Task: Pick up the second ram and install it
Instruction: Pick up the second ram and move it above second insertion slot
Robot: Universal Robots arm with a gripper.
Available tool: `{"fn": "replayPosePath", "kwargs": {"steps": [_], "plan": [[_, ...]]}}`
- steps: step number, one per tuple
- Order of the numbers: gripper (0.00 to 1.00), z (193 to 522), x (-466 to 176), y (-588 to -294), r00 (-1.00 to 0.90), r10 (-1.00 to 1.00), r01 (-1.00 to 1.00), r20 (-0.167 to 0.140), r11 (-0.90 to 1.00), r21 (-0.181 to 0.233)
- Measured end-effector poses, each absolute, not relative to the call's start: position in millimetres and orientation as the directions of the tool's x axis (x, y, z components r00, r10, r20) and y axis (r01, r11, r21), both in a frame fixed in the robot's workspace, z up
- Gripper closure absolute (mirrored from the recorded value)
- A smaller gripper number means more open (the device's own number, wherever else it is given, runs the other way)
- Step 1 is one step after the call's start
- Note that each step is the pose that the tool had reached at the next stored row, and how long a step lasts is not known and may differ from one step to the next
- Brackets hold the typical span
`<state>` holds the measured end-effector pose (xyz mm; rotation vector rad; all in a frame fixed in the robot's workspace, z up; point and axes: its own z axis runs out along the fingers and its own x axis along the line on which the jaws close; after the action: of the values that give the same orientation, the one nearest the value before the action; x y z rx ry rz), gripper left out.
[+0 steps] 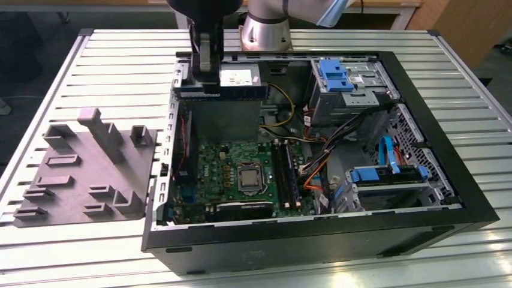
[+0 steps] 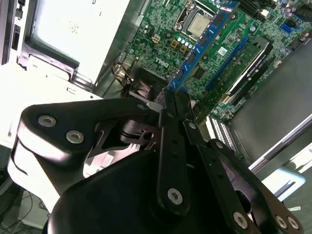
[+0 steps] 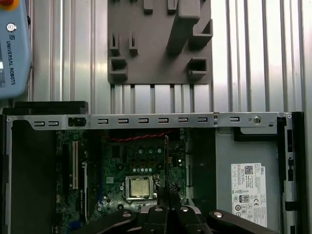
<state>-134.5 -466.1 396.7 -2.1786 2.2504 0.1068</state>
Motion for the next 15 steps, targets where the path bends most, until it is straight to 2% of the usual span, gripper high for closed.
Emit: {"fn": "replayPosePath", "kwargs": {"steps": [15], "plan": [[0.88, 393.3, -129.2, -466.1, -0.033, -0.998, -0.999, -0.052, 0.031, 0.044]]}}
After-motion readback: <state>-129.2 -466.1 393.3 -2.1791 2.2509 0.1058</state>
